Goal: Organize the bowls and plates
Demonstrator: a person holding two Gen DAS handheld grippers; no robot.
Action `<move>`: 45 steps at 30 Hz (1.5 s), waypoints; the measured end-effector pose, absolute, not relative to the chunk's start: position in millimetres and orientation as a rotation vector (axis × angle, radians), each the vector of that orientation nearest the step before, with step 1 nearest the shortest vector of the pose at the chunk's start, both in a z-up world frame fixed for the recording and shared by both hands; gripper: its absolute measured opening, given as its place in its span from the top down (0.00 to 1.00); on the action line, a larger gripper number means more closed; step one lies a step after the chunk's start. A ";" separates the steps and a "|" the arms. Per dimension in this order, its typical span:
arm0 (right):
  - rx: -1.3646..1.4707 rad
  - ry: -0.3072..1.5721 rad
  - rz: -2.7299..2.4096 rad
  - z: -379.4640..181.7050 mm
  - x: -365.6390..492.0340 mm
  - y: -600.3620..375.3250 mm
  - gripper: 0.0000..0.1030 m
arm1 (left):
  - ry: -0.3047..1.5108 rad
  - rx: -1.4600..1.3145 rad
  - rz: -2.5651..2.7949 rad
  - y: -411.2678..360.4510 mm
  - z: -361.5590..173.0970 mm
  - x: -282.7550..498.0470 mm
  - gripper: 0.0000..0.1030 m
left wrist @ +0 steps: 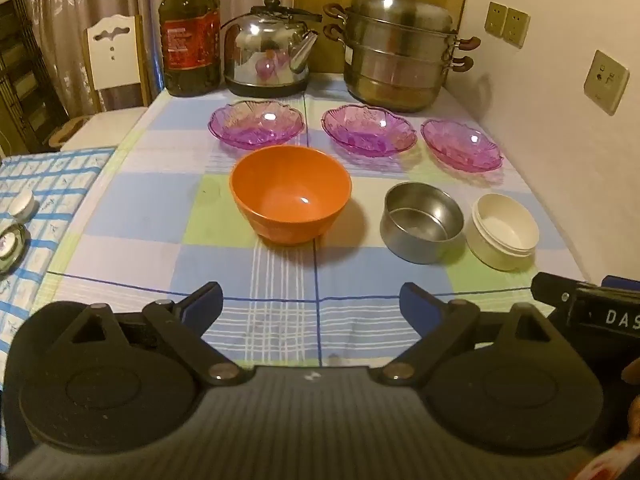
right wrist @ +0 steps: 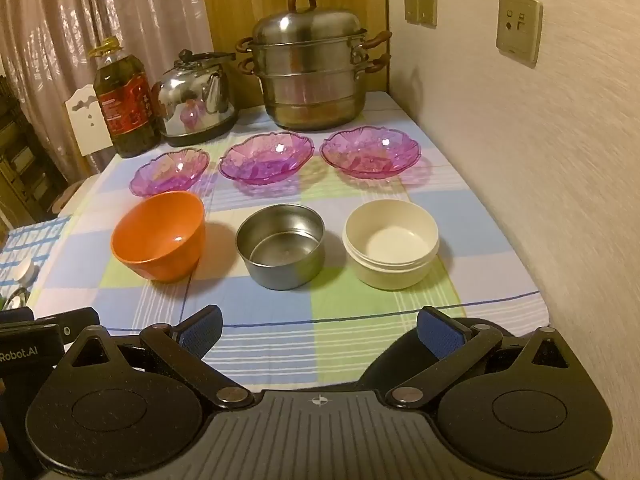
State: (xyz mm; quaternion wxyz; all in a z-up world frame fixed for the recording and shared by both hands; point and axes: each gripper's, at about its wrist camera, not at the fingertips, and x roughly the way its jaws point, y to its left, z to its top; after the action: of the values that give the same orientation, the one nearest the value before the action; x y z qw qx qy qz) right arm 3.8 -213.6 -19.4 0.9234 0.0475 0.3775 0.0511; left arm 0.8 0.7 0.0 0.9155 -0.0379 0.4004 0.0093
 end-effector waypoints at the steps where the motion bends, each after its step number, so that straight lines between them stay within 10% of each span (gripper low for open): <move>1: 0.100 0.774 0.106 -19.8 3.4 -213.1 0.00 | 0.823 -0.075 0.018 0.6 0.0 0.9 0.09; 45: 0.078 0.779 0.106 -21.9 5.9 -211.6 0.00 | 0.828 -0.081 0.001 -4.3 -2.1 2.3 0.09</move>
State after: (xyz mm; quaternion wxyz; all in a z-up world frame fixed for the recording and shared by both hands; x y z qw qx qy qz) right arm 5.9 -211.6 -21.9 0.9230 0.0381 0.3795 0.0515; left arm 2.3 -4.3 -2.1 0.9148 -0.0394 0.4020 0.0006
